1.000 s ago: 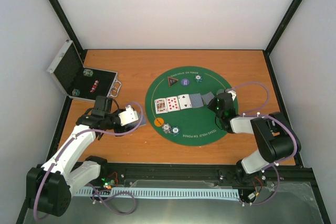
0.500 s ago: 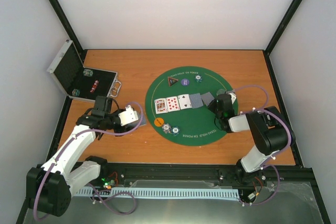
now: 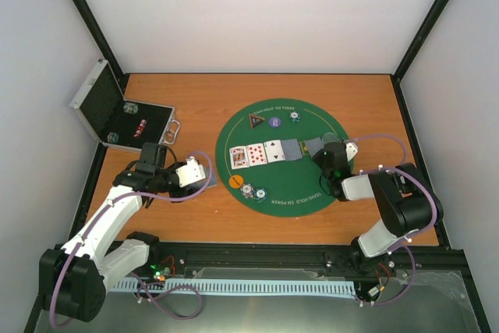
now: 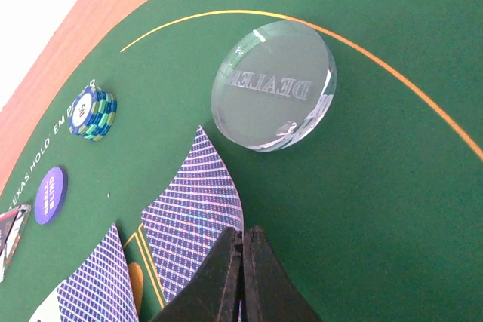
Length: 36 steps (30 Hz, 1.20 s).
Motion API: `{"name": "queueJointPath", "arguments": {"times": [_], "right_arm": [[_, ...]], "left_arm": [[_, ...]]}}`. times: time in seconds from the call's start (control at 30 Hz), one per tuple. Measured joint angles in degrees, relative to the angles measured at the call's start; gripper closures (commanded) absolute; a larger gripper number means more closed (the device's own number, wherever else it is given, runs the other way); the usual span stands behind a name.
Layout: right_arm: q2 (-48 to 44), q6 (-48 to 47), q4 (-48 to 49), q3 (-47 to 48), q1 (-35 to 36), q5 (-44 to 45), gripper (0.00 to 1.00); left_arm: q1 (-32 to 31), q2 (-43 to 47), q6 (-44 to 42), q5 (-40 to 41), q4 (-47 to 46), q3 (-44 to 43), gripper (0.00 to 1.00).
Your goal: Distribute texas hold em gaming equipment
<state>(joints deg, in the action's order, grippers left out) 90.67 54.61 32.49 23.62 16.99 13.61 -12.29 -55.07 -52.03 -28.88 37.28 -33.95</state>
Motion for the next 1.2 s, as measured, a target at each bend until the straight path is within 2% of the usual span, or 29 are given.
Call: {"name": "queueJointPath", "arguments": {"times": [0.6,1.2], "right_arm": [[7.04,9.11,7.21,0.00,0.02,-2.91,0.97],[5.97,14.05,7.96,-0.87,0.98,-4.15,0.81]], "left_arm": [[0.00,-0.31,0.02,0.00,-0.04,0.04,0.44],[0.00,-0.26,0.02,0.15,-0.26,0.48,0.44]]}}
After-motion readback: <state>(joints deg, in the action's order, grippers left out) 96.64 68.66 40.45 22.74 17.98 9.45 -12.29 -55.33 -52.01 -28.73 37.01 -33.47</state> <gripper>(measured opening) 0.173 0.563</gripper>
